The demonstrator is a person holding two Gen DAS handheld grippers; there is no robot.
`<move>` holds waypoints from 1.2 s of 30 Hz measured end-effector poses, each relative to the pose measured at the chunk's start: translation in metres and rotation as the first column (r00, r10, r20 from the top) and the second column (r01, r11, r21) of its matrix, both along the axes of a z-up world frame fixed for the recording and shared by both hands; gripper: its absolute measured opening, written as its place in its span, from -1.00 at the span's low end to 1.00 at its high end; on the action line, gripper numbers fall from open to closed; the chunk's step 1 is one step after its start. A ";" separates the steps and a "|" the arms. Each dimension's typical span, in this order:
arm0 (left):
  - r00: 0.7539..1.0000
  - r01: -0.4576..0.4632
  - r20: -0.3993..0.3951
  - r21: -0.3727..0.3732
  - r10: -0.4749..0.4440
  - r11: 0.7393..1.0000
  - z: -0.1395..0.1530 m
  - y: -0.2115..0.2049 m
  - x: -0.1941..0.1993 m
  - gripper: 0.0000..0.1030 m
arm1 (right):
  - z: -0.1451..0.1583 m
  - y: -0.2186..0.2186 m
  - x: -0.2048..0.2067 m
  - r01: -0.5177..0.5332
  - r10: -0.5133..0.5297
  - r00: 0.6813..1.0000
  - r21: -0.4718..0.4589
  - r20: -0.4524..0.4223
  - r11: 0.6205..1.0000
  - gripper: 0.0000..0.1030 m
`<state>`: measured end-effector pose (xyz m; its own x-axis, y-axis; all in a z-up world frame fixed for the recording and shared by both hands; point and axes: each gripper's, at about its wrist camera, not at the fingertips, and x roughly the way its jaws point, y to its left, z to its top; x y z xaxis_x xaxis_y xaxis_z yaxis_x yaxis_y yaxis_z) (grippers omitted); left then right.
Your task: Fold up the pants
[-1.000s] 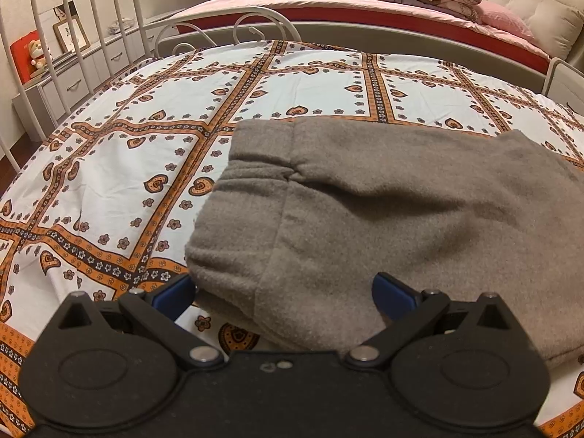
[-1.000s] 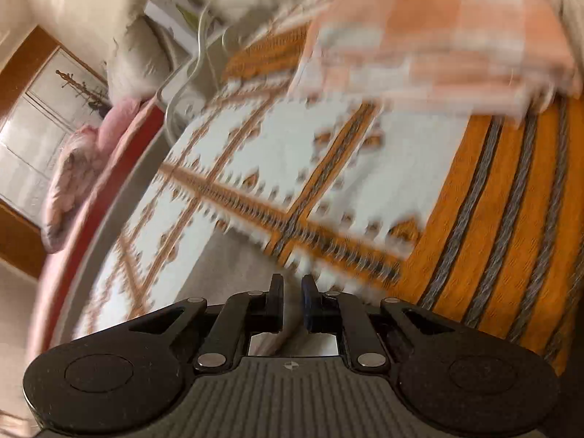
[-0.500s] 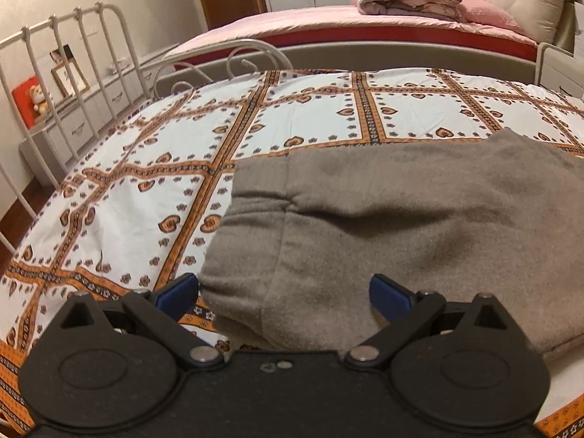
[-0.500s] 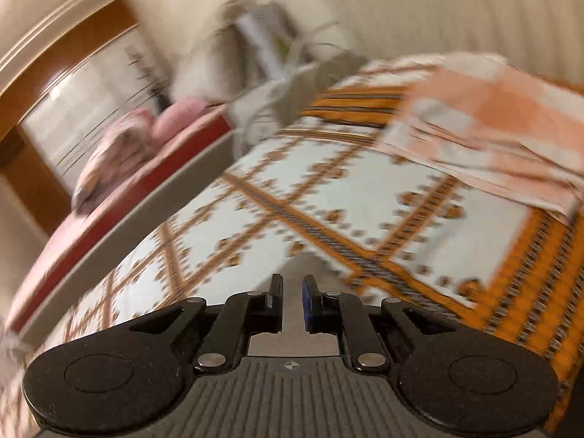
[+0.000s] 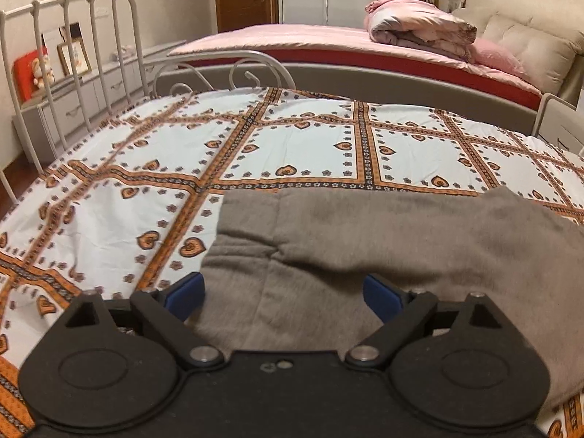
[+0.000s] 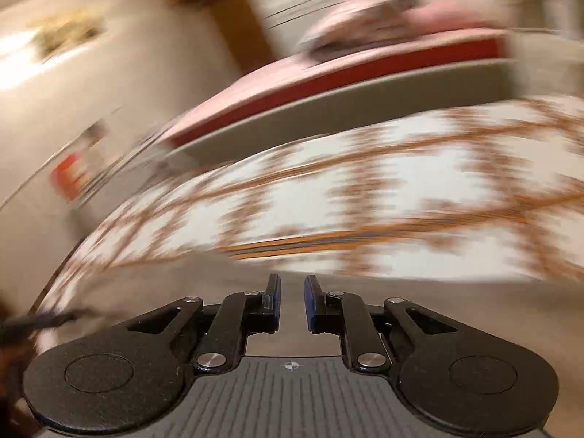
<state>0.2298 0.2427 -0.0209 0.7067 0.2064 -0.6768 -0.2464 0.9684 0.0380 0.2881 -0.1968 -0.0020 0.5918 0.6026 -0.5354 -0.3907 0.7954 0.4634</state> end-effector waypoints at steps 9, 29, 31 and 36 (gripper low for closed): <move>0.999 -0.036 -0.003 -0.102 0.036 0.994 -0.004 0.034 0.038 0.49 | -0.033 0.143 0.100 -0.247 0.247 0.969 -0.074 -0.009 0.966 0.16; 0.998 0.057 0.014 -0.061 -0.056 0.996 0.003 0.031 0.072 -0.59 | -0.043 0.201 0.129 -0.444 0.462 0.886 -0.243 0.023 0.863 -0.95; 0.997 0.074 -0.029 -0.022 -0.075 0.997 -0.008 0.026 0.080 -0.57 | -0.055 0.205 0.133 -0.440 0.454 0.891 -0.265 -0.008 0.858 -0.95; 0.998 0.066 -0.007 0.017 -0.066 0.998 -0.011 0.021 0.076 -0.35 | -0.061 0.194 0.129 -0.358 0.366 0.930 -0.255 -0.017 0.898 -0.94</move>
<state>0.3058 0.2633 -0.0322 0.7150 0.1711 -0.6779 -0.1815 0.9818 0.0564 0.4173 -0.0030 -0.0633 0.3765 0.6274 -0.6817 -0.6846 0.6841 0.2515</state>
